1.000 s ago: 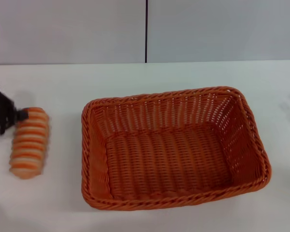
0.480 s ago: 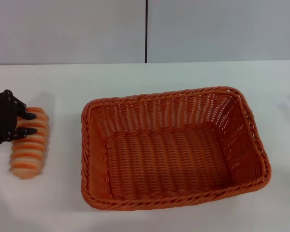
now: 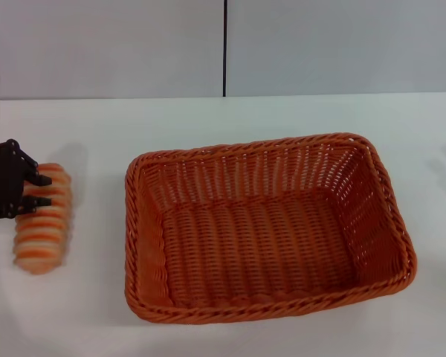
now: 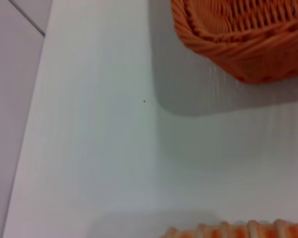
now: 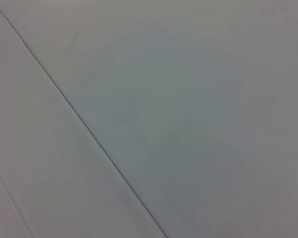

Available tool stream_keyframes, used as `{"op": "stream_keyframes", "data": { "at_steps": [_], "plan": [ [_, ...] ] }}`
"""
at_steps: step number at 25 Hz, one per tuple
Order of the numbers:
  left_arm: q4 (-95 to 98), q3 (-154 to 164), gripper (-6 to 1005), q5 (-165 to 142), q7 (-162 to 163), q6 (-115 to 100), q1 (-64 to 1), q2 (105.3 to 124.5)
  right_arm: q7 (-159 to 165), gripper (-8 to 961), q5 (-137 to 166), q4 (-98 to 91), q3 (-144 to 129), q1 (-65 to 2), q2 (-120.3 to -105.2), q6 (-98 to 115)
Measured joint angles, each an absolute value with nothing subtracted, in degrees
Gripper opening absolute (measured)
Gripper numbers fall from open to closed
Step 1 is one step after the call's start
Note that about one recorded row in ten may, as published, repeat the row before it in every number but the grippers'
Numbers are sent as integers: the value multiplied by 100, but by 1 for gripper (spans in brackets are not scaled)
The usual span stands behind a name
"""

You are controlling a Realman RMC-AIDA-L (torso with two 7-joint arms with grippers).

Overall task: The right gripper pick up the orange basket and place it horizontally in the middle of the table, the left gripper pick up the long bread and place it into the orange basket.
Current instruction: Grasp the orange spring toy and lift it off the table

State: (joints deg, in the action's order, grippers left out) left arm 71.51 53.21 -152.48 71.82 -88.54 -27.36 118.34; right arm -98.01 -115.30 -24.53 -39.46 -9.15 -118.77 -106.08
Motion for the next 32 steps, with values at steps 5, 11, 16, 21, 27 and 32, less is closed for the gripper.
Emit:
{"op": "stream_keyframes", "data": {
  "at_steps": [5,11,16,21,27,32],
  "plan": [
    [7189,5346,285,-15302,7194,-8919,-2741,11831,-9804,666,-11530,-2452,-3946,-946,-11873,-10591],
    [7251,5360,281,-15307,7268,-9007,-2745,11829,-9845,666,-11531,-2441,-3946,-957,-11874,-10577],
    [7413,5355,279,-15268,7354,-9192,-2762,11829,-9872,666,-11530,-2424,-3946,-971,-11874,-10558],
    [7456,5315,276,-15264,7356,-9232,-2775,11830,-9877,665,-11530,-2424,-3946,-976,-11874,-10556],
    [7423,5342,273,-15333,7357,-9234,-2782,11830,-9880,665,-11530,-2417,-3946,-975,-11874,-10555],
    [7404,5349,271,-15408,7357,-9231,-2788,11827,-9892,665,-11525,-2403,-3946,-977,-11874,-10526]
  ]
}}
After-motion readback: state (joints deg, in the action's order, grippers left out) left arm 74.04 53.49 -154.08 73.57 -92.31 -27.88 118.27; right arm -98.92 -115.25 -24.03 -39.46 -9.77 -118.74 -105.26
